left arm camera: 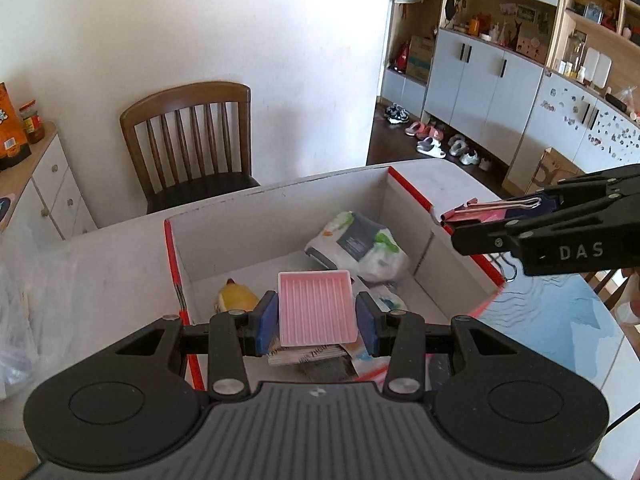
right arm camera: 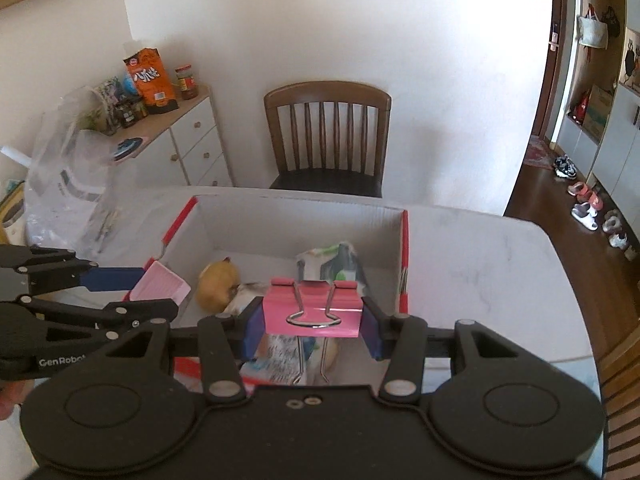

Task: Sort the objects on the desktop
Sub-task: 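Lift both held items and carry them over the red box, then lower both items into the box and open both tools to release, then withdraw both tools from the box back over the table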

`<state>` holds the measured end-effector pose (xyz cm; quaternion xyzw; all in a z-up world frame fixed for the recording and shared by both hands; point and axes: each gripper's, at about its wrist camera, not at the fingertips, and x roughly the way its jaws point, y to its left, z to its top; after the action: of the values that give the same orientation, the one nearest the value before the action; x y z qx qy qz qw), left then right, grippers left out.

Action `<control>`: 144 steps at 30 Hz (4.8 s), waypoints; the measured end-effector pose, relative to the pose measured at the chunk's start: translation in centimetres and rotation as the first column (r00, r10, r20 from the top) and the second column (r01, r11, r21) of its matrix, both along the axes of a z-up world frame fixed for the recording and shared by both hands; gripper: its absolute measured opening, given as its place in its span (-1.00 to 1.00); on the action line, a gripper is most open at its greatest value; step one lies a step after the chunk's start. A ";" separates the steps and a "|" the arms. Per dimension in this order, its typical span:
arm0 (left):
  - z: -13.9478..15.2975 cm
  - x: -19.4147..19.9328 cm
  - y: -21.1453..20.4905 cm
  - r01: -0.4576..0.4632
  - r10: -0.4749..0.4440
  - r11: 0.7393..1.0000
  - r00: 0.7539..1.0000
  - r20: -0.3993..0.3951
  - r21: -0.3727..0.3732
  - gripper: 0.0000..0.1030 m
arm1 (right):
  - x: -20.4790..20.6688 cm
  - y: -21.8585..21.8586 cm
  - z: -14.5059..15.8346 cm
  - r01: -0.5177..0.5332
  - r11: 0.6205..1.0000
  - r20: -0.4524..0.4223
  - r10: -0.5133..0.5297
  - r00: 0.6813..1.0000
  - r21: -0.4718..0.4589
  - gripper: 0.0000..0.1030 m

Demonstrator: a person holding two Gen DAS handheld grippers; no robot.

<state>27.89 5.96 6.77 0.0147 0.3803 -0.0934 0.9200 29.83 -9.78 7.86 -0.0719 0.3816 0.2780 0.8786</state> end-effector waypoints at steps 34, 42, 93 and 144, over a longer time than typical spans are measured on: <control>-8.4 6.8 0.4 0.041 -0.013 0.994 0.963 -0.268 0.102 -0.20 | 3.5 3.5 -8.8 -0.024 0.993 -0.170 0.004 0.985 -0.113 -0.06; -9.0 6.9 0.1 0.045 -0.010 0.993 0.953 -0.302 0.107 -0.20 | 3.2 3.6 -9.3 -0.031 0.993 -0.192 0.008 0.981 -0.116 -0.05; -0.5 -4.1 1.0 0.013 -0.023 0.997 0.992 -0.121 -0.080 0.45 | -6.6 -2.7 -0.9 -0.084 0.995 -0.099 0.089 0.991 0.057 0.46; -13.5 -12.4 0.1 0.042 -0.052 0.998 0.977 -0.207 -0.054 0.98 | -13.2 -3.6 -12.5 -0.076 0.994 -0.213 0.057 0.975 -0.080 0.88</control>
<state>15.53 6.05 -6.73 -0.0089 0.4717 -0.1254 0.8728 16.67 -13.38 -4.67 -0.0934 0.4815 0.2963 0.8195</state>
